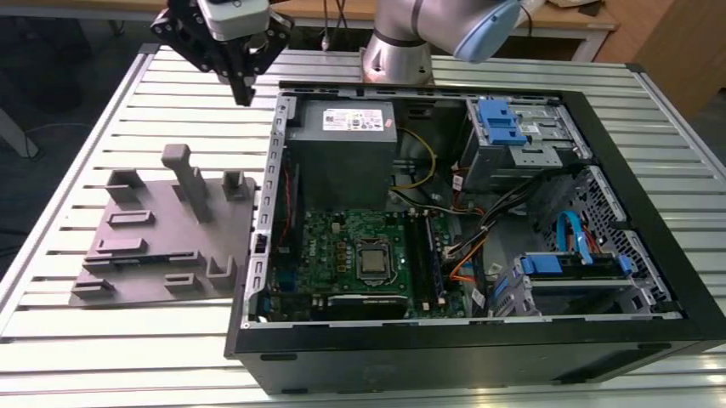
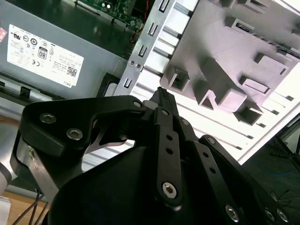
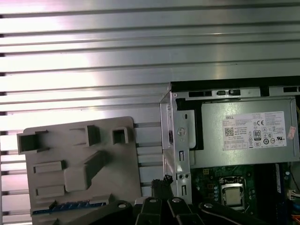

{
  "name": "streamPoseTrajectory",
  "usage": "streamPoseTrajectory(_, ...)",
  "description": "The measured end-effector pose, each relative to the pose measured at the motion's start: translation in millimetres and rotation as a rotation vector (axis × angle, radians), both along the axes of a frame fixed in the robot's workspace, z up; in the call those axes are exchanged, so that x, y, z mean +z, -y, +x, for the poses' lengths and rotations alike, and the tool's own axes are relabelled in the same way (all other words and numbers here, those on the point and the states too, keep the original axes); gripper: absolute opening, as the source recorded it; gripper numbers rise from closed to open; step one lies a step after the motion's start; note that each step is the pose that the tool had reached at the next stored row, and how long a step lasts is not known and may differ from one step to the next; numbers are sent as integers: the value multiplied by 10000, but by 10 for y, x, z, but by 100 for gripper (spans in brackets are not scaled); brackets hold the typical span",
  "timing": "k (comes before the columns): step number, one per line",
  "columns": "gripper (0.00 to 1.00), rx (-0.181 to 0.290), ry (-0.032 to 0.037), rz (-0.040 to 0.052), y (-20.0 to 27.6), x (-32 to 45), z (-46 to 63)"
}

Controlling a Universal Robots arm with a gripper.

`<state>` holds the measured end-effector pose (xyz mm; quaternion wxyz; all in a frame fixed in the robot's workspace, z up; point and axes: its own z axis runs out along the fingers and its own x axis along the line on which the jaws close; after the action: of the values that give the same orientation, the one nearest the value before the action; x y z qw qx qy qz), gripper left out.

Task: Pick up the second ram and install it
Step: 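Reach for the second ram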

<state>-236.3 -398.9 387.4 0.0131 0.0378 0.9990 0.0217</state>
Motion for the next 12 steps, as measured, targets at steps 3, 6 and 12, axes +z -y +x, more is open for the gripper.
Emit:
streamPoseTrajectory(3,11,-2,-1,0,0,-7,-82)
streamPoseTrajectory(6,11,-2,-1,-1,0,-14,-154)
streamPoseTrajectory(12,11,-1,1,0,0,-35,-260)
